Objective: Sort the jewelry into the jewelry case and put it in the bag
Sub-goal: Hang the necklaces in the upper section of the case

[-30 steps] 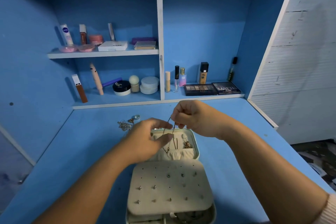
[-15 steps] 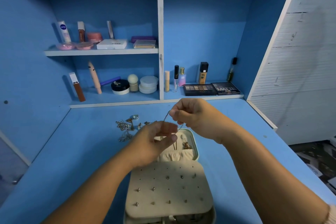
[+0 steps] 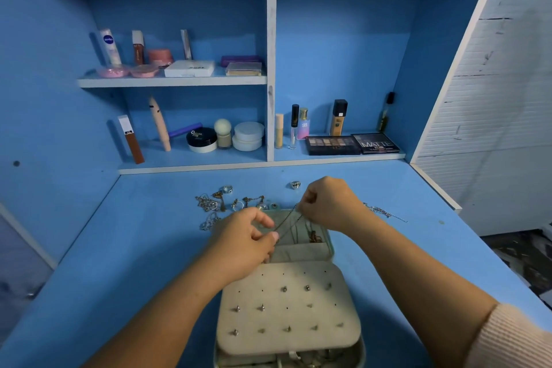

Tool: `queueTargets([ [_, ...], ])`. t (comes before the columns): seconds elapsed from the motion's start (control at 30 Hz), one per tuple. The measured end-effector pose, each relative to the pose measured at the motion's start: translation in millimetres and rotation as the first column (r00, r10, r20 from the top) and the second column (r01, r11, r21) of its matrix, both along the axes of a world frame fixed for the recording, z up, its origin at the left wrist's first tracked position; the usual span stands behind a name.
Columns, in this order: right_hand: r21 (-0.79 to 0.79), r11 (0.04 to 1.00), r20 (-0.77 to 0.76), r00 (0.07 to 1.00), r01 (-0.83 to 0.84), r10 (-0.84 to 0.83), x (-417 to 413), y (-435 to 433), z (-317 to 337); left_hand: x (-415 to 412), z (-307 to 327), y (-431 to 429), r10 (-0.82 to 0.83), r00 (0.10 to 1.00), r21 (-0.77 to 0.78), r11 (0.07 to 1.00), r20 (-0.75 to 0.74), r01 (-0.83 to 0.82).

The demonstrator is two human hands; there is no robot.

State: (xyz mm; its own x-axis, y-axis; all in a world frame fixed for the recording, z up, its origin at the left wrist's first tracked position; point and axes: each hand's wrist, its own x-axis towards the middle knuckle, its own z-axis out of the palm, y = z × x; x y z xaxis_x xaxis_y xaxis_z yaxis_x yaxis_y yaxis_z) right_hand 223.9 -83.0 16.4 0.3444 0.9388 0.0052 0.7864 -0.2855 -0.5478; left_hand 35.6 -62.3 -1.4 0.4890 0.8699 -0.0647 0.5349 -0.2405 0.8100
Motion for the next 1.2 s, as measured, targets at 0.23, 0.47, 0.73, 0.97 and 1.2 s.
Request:
queueTargets([
  [0.23, 0.006, 0.999, 0.112, 0.993, 0.042, -0.042, -5, 3, -2, 3, 6, -3, -0.018, 0.966, 0.278, 0.956, -0.259, 0.092],
  [0.47, -0.061, 0.996, 0.123, 0.991, 0.064, -0.056, -11, 3, -7, 3, 1, 2, -0.025, 0.953, 0.176, 0.981, -0.301, 0.081],
  [0.73, -0.050, 0.998, -0.054, 0.998, 0.027, -0.029, -3, 2, -3, 7, 3, 0, -0.047, 0.946, 0.133, 0.987, -0.319, 0.094],
  [0.97, -0.040, 0.984, 0.100, 0.979, -0.175, 0.178, -4, -5, -11, 5, 4, 0, -0.023, 0.954, 0.156, 0.985, -0.300, 0.073],
  [1.2, -0.025, 0.963, 0.171, 0.948, -0.268, 0.268, -4, -10, -16, 1, 7, -3, -0.072, 0.961, 0.068, 0.993, -0.268, 0.093],
])
